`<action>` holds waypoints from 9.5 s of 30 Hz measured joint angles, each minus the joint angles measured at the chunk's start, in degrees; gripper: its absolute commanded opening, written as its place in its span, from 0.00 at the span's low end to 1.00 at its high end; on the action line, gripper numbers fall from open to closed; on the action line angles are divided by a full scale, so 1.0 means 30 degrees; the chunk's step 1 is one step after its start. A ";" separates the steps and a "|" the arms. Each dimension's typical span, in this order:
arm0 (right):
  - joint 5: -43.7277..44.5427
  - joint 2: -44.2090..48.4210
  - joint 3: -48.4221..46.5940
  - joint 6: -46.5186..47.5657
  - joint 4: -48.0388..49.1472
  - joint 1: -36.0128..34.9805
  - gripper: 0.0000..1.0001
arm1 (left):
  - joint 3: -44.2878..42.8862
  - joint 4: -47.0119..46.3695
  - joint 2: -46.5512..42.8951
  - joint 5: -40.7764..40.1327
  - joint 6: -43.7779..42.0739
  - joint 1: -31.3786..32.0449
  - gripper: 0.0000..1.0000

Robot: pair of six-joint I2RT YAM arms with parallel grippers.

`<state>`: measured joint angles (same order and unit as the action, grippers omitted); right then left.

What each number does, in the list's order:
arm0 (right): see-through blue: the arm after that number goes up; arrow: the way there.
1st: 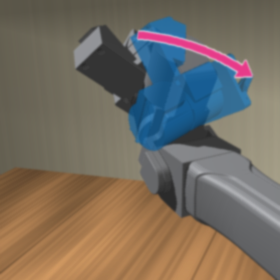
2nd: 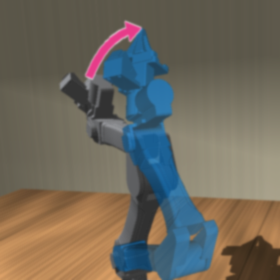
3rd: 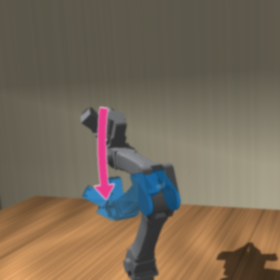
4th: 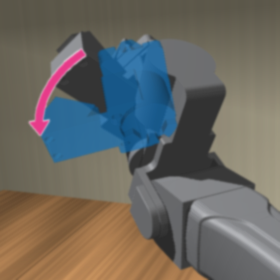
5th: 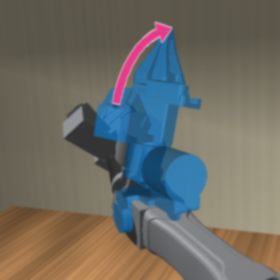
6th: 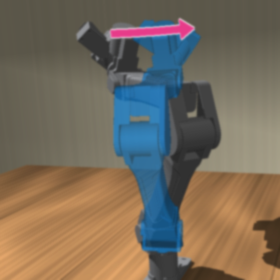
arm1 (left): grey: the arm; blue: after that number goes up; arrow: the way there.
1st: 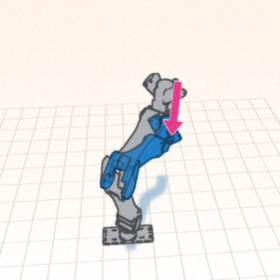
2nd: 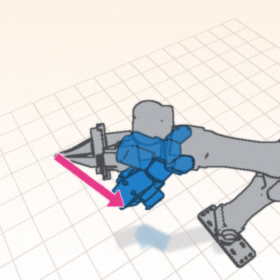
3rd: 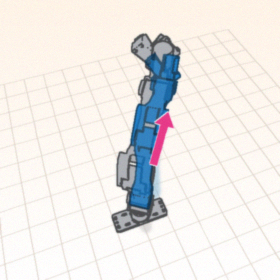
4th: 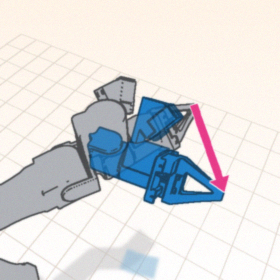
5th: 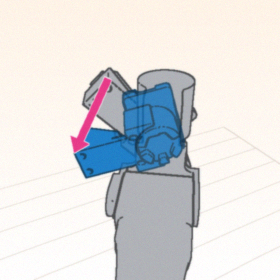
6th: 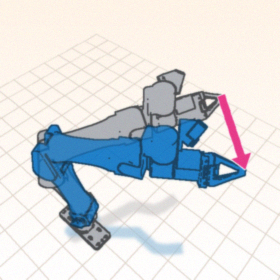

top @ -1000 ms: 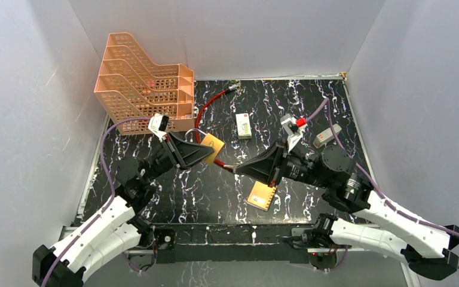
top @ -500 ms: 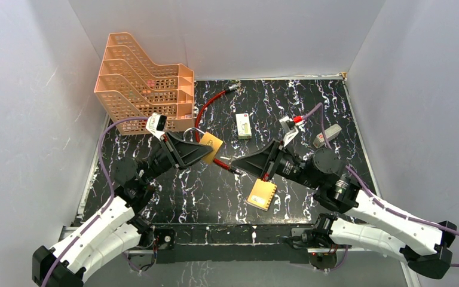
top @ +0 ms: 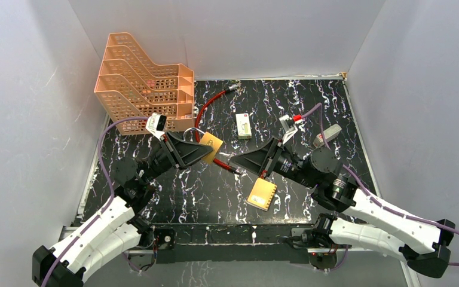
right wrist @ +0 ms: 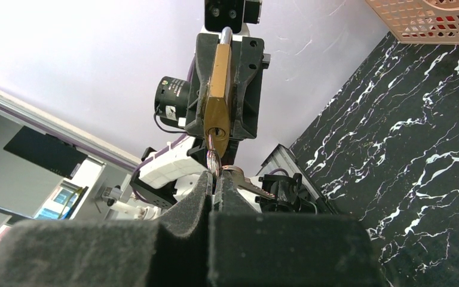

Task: Unlock with the key

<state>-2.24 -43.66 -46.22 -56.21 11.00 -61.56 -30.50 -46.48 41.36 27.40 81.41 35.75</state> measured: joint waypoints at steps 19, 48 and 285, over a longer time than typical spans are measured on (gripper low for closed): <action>0.0226 -0.0627 0.0000 -0.0576 0.0299 0.0000 0.00 | -0.0284 0.0131 0.0233 0.0066 -0.0328 -0.0007 0.00; 0.1268 -0.0561 0.0007 -0.0845 0.0342 -0.0022 0.00 | -0.0729 0.0729 0.0430 0.0022 -0.0882 -0.0095 0.00; 0.7060 -0.6047 -0.5836 1.5963 -1.0666 -0.0007 0.00 | -0.7919 1.9227 0.0568 -1.3063 -0.3249 0.2943 0.49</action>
<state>18.94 -61.80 -63.72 -8.32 -20.99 -61.58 -54.26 11.20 43.07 -11.79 71.66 44.58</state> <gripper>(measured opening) 0.237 0.602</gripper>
